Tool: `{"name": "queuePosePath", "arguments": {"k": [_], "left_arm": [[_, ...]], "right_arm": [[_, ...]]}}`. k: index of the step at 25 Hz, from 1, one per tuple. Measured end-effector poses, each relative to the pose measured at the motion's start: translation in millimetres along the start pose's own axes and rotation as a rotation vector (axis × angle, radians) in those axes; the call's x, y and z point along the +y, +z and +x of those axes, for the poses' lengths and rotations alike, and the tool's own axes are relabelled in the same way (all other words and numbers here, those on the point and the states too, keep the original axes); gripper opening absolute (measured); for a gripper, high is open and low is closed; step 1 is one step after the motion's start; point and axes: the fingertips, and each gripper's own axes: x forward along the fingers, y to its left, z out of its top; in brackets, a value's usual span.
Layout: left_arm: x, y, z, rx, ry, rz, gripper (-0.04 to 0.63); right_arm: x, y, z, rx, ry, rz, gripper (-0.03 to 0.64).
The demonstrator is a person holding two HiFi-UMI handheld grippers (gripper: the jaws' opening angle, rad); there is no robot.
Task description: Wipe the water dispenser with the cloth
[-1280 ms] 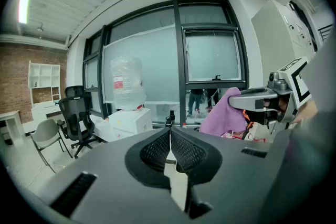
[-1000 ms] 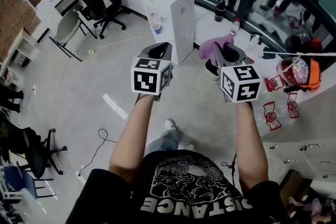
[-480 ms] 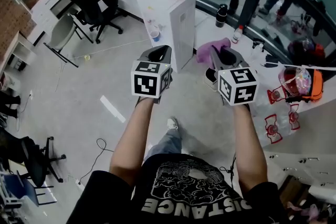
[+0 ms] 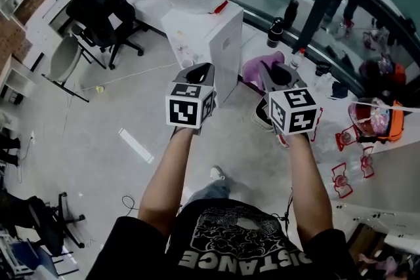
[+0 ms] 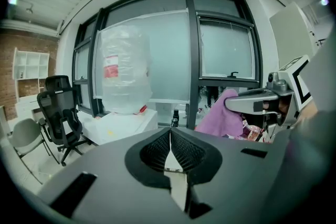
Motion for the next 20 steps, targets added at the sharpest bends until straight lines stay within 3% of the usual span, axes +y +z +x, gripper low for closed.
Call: {"name": "queuePosePath", "arguments": {"k": [10, 20], "left_arm": [[58, 22, 67, 0.012, -0.025, -0.001, 0.026], [63, 32, 135, 0.027, 0.026, -0.002, 0.026]], "right_arm": [[-33, 22, 92, 0.019, -0.025, 0.009, 0.032], [-86, 20, 150, 0.007, 0.031, 0.002, 0.032]]}}
